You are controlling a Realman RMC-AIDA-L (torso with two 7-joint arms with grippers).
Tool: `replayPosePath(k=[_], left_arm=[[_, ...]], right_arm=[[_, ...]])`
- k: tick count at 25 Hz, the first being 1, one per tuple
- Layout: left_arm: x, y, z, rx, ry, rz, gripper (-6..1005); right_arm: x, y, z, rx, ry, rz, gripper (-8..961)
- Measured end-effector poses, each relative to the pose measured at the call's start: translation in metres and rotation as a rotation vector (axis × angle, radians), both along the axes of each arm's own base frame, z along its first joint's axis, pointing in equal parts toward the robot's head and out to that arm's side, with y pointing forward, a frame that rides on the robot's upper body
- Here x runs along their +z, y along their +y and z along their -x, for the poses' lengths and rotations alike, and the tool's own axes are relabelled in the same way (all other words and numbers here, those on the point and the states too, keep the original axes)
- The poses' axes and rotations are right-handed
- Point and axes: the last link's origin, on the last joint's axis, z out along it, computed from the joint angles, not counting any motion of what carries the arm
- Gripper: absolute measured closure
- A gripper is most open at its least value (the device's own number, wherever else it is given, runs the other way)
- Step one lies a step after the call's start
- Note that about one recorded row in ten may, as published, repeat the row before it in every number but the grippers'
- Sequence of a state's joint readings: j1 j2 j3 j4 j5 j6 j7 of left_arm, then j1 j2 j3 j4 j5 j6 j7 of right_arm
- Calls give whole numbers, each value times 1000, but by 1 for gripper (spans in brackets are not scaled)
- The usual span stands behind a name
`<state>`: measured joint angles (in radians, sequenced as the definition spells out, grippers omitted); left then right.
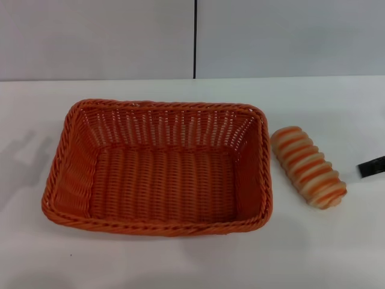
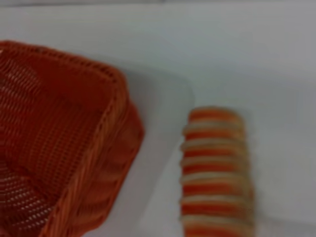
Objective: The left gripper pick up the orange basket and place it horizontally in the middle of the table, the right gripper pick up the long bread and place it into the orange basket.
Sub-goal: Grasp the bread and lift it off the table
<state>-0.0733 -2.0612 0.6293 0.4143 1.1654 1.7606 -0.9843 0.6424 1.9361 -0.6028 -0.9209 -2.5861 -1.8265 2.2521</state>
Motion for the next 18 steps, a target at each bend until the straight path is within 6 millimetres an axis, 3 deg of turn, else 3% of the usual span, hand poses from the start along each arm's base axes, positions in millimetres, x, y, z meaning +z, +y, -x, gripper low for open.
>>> replayPosePath(k=[4, 18], left_arm=[[0, -3, -2, -19, -11, -2, 608], [3, -7, -1, -21, -14, -16, 607]], right_arm=[[-29, 4, -2, -3, 13, 38, 216], [-55, 6, -5, -4, 14, 60, 216]])
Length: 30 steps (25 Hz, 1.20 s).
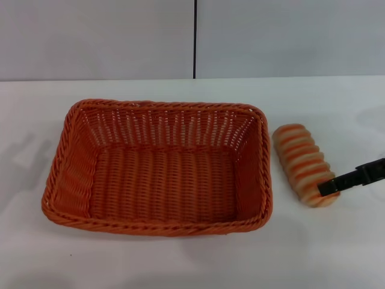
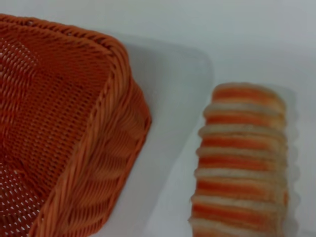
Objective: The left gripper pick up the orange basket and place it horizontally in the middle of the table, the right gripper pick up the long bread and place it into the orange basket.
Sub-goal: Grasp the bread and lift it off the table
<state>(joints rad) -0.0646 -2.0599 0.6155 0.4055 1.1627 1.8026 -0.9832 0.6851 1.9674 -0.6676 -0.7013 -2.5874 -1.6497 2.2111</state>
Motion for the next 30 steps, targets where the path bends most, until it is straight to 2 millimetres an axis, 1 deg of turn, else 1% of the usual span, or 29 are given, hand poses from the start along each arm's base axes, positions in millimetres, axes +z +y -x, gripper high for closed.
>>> replayPosePath(k=[6, 9, 15, 19, 25, 30], left_arm=[[1, 0, 0, 2, -1, -4, 607], [2, 0, 1, 4, -3, -8, 607], [2, 1, 0, 3, -5, -8, 606], [2, 1, 0, 3, -8, -6, 606], [2, 1, 0, 2, -10, -4, 606], [2, 1, 0, 4, -12, -7, 606]], right_arm=[[-9, -1, 1, 16, -17, 28, 216], [-10, -1, 0, 15, -21, 24, 440], [-10, 1, -4, -1, -28, -5, 650], [-10, 2, -7, -7, -32, -26, 704], [-11, 3, -4, 6, -14, -43, 727], [-5, 4, 3, 25, 21, -65, 747]])
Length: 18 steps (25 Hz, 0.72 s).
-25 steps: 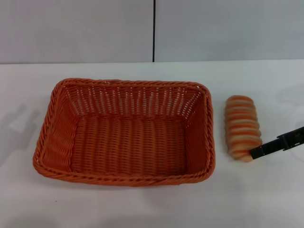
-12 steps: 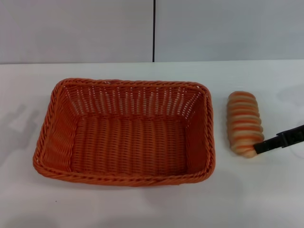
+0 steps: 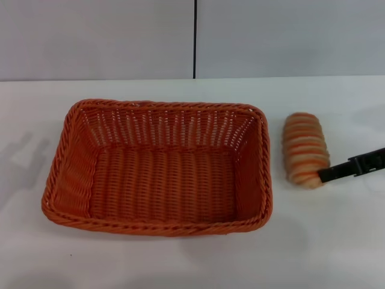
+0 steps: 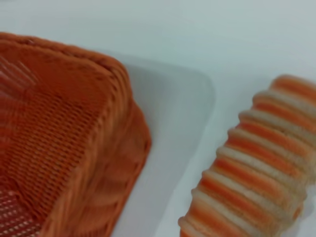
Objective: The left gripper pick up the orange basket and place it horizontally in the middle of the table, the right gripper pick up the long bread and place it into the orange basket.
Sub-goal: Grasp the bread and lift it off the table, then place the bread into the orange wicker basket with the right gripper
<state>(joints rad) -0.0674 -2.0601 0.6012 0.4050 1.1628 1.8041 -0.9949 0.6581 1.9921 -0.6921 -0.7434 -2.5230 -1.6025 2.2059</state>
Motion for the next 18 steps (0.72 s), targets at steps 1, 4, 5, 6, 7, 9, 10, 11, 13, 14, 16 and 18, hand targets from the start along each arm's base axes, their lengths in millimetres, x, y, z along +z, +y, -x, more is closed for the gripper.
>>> replayPosePath(k=[1, 4, 5, 6, 7, 9, 10, 11, 13, 14, 16, 18], left_arm=[[0, 0, 0, 1, -1, -2, 606], [1, -1, 1, 4, -2, -8, 605], [1, -1, 1, 4, -2, -8, 605], [2, -1, 1, 4, -3, -9, 605], [2, -1, 1, 4, -3, -9, 605], [1, -1, 1, 4, -4, -8, 605], [1, -1, 1, 4, -5, -8, 605], [1, -1, 1, 4, -6, -8, 605], [1, -1, 0, 0, -9, -7, 605], [1, -1, 0, 0, -9, -7, 605], [1, -1, 0, -3, -16, -11, 605], [1, 0, -1, -4, -17, -12, 605]], right_arm=[[3, 0, 5, 14, 2, -8, 751], [8, -1, 11, 32, -3, -26, 779], [11, -2, 15, 40, -4, -35, 788], [21, -3, 22, 54, -13, -61, 797], [21, -3, 22, 54, -13, -61, 805], [34, -3, 28, 63, -34, -104, 821], [41, -2, 31, 65, -51, -134, 829], [58, -1, 38, 80, -85, -194, 837], [67, -1, 44, 95, -98, -227, 862], [83, -3, 57, 133, -98, -273, 875], [96, -5, 75, 185, -71, -296, 877], [100, -5, 86, 217, -55, -300, 878]])
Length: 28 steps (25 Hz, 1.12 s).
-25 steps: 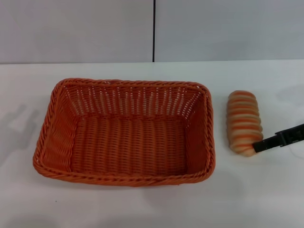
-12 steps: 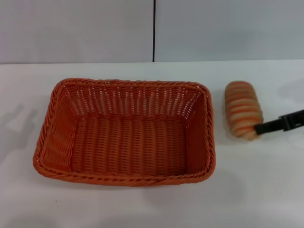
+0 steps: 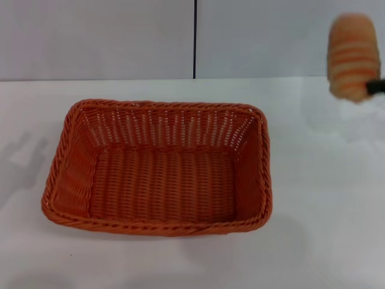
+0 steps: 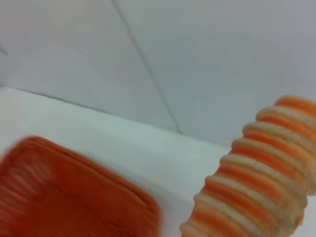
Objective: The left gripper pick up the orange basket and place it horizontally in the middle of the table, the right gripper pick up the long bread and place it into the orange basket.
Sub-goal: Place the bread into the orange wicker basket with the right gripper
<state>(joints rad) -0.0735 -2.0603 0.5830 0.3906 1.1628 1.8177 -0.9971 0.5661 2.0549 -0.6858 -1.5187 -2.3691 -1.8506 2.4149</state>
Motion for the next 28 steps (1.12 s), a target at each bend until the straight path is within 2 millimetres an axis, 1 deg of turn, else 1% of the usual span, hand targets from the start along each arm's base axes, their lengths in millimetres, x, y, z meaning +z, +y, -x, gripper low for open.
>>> replayPosePath(k=[2, 3, 4, 5, 7, 8, 9, 12, 13, 14, 15, 18, 24, 27, 28], left_arm=[[0, 0, 0, 0, 0, 0, 605], [0, 2, -2, -10, -1, -2, 605], [0, 2, -2, -10, -1, -2, 604], [0, 3, -3, -14, -3, -3, 604], [0, 3, -3, -17, -4, -3, 604], [0, 4, -4, -23, -5, -3, 604], [-1, 3, -5, -25, -10, -2, 604], [-2, 2, -5, -25, -15, -2, 604], [-2, 2, -5, -26, -18, -2, 604], [-2, 2, -4, -26, -18, -2, 604], [-2, 1, -4, -27, -18, -2, 604], [-2, 1, -4, -27, -18, -2, 604], [-2, 1, -5, -27, -22, -1, 603], [-3, 1, -5, -27, -20, -2, 603], [-3, 2, -5, -28, -19, -3, 603]], right_arm=[[1, -2, 21, 72, 26, 34, 880], [-7, -3, 41, 145, 47, 109, 880], [-7, -3, 41, 145, 47, 109, 881], [-14, -4, 49, 176, 55, 156, 882], [-32, -6, 62, 221, 70, 255, 883], [-58, -10, 71, 249, 94, 383, 884], [-58, -10, 71, 249, 94, 383, 885], [-91, -14, 78, 266, 121, 538, 887], [-107, -16, 80, 268, 118, 602, 888], [-107, -16, 80, 268, 118, 602, 888], [-113, -17, 80, 268, 115, 625, 889], [-120, -16, 80, 267, 112, 646, 890], [-120, -17, 78, 311, 109, 647, 893], [-122, -19, 74, 329, 112, 657, 892], [-122, -18, 71, 333, 137, 650, 892]])
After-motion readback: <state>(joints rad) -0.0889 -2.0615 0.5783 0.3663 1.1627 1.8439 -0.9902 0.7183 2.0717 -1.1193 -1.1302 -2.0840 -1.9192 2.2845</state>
